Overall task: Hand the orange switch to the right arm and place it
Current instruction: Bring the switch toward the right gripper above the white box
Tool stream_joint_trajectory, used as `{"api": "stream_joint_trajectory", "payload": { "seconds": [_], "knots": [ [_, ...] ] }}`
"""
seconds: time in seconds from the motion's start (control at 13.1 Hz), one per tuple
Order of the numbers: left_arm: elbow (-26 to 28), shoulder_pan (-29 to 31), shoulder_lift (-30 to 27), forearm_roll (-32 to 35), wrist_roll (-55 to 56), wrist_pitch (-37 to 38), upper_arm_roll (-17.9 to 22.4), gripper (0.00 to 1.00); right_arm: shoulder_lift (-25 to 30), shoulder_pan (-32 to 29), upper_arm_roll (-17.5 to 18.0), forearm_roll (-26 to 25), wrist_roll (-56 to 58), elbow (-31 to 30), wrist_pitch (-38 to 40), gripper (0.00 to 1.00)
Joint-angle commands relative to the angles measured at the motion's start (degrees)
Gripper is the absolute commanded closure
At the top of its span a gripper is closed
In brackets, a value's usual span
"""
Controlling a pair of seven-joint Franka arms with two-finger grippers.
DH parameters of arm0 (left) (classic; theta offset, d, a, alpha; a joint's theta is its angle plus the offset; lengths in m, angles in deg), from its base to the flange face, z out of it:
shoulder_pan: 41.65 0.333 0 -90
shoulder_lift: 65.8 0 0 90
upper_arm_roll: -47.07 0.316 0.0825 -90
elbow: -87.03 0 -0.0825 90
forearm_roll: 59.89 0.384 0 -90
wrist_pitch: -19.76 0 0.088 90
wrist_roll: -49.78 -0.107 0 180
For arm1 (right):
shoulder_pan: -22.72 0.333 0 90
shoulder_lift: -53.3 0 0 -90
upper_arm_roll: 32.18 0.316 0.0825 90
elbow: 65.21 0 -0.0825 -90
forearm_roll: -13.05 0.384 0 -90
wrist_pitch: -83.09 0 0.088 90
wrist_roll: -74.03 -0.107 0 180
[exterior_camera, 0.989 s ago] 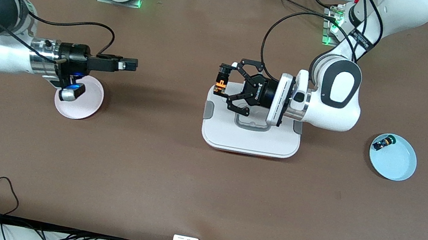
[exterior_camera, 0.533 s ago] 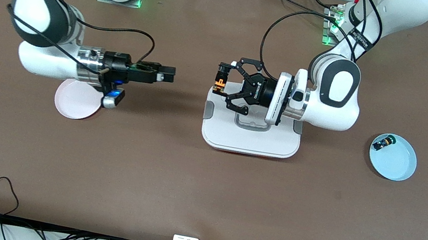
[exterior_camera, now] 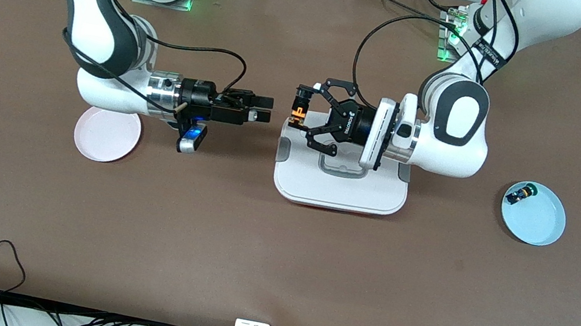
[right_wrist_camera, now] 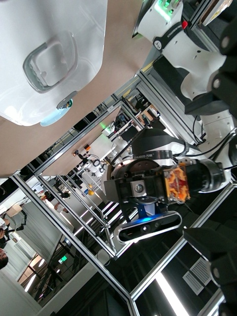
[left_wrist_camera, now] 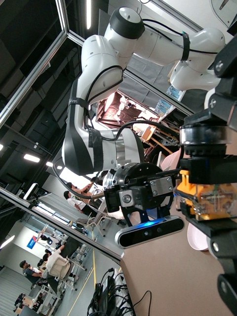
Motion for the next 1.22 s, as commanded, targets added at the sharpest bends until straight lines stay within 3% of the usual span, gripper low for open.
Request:
{"api": "stream_joint_trajectory", "payload": {
  "seconds": [0.0,1.14],
  "knots": [
    [-1.09,-0.47,0.7,-1.36,-1.16,-0.71,-0.26,0.65,0.61,2.17,-0.21,3.75,-0.86,0.12,-2.82,0.0],
    [-1.17,-0.47,0.7,-1.36,-1.16,-0.71,-0.26,0.65,1.93,5.34,-0.21,3.76,-3.5,0.29,-5.2,0.01]
  ]
}}
